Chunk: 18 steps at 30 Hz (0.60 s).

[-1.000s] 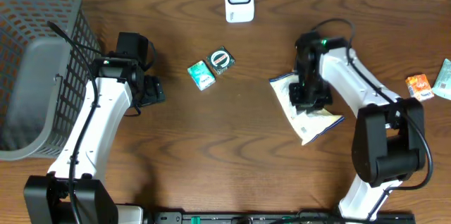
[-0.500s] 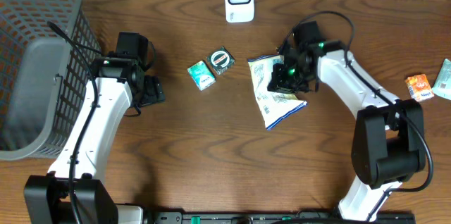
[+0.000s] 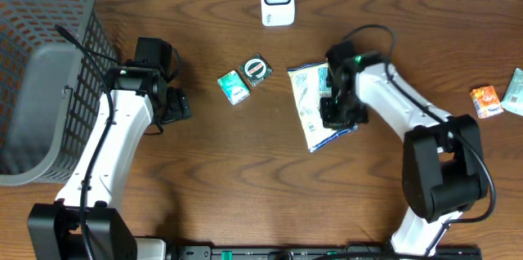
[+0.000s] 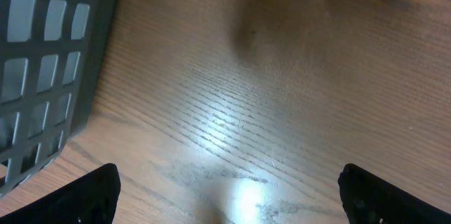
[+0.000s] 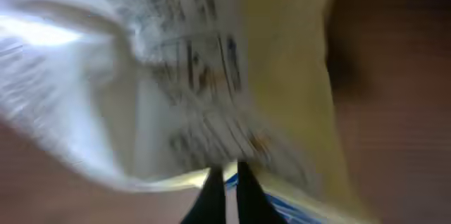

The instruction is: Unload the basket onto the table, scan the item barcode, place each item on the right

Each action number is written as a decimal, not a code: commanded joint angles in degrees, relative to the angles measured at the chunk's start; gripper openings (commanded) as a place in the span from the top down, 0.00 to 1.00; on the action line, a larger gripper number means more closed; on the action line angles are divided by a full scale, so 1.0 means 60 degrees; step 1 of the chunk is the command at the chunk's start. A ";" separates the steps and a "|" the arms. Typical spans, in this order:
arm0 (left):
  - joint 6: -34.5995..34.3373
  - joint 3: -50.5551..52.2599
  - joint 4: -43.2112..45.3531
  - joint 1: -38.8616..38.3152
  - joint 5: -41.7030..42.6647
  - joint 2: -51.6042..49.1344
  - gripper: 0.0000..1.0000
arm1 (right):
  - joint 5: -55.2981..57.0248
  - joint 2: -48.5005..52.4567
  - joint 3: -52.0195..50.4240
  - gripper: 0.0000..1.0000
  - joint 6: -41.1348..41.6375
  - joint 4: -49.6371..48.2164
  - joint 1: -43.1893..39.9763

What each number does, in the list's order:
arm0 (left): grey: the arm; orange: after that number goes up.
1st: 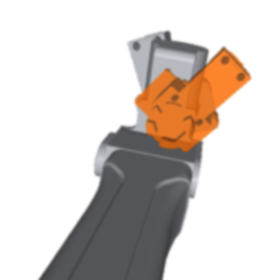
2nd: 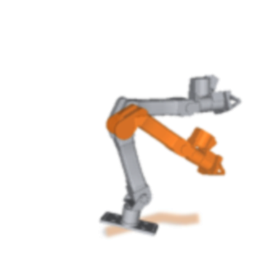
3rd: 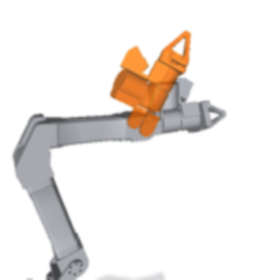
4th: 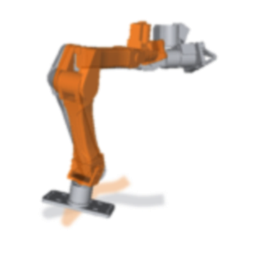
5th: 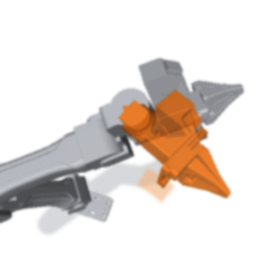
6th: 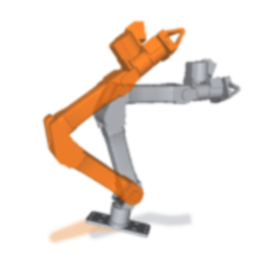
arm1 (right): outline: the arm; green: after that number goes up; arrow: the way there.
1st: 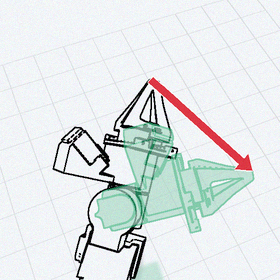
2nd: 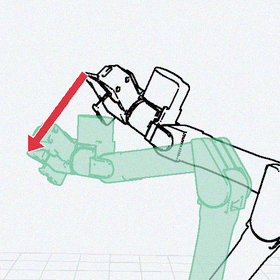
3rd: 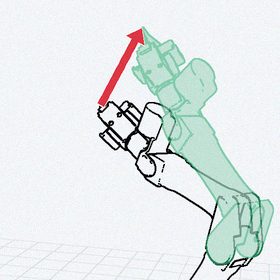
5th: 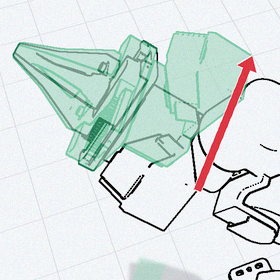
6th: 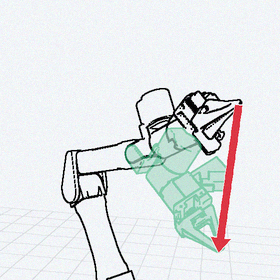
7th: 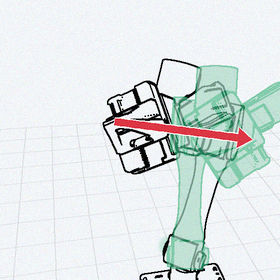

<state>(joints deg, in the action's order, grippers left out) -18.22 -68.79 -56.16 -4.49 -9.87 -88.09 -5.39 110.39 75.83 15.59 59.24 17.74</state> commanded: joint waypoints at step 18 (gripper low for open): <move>-0.0127 0.0040 -0.0025 0.0033 -0.0189 0.0004 0.02 | -0.0361 0.0062 0.2226 0.99 -0.0153 0.1494 0.0113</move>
<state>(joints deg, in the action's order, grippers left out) -18.22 -68.79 -56.21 -4.49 -9.87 -88.09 -7.53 110.78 85.62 15.79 71.09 18.24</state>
